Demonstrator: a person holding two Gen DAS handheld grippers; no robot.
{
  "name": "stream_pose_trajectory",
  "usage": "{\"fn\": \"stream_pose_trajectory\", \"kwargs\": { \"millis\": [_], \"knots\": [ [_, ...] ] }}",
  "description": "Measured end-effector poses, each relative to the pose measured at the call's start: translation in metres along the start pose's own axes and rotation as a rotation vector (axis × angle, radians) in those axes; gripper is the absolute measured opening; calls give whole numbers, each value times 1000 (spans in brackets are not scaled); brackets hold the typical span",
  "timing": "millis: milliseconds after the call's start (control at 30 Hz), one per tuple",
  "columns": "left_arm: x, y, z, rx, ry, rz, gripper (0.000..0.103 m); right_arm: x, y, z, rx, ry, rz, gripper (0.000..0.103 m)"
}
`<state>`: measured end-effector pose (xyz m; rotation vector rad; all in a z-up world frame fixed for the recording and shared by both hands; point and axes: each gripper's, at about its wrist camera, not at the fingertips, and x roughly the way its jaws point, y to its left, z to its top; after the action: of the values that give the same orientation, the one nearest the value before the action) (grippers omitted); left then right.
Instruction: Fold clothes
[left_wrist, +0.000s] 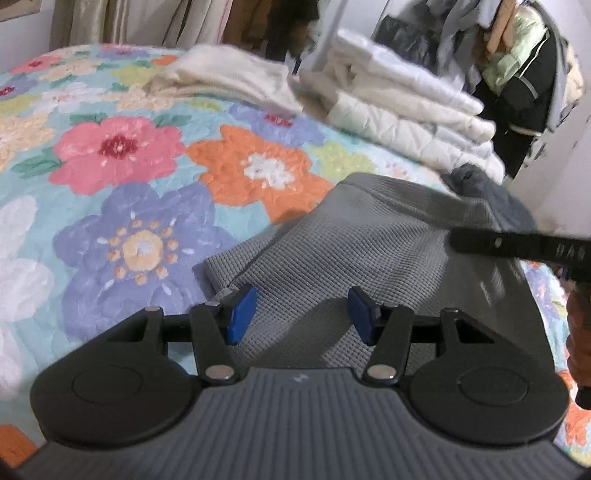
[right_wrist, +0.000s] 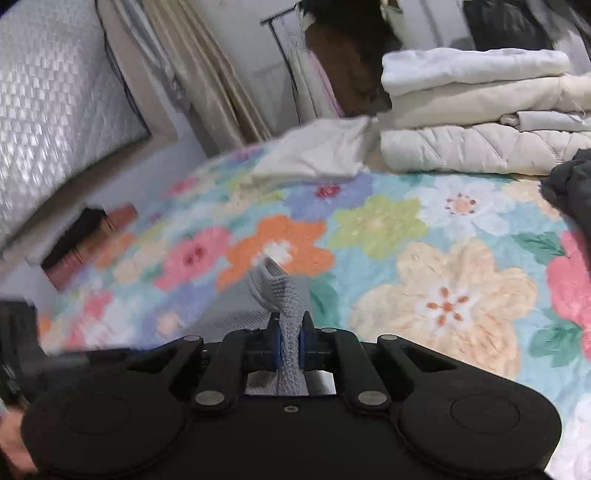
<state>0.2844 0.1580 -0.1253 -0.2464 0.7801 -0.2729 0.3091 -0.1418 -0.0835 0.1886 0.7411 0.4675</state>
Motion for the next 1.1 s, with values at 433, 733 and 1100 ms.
{"fn": "stream_pose_trajectory", "kwargs": {
  "millis": [433, 733, 1100],
  "knots": [
    [-62, -52, -10, 73, -13, -173, 56, -84, 40, -30, -155, -84, -98, 49],
    [-38, -90, -45, 138, 155, -201, 56, -72, 59, -92, -392, 55, -258, 45],
    [-41, -111, -62, 174, 145, -90, 61, -56, 18, -108, -185, 94, -229, 45]
  ]
}}
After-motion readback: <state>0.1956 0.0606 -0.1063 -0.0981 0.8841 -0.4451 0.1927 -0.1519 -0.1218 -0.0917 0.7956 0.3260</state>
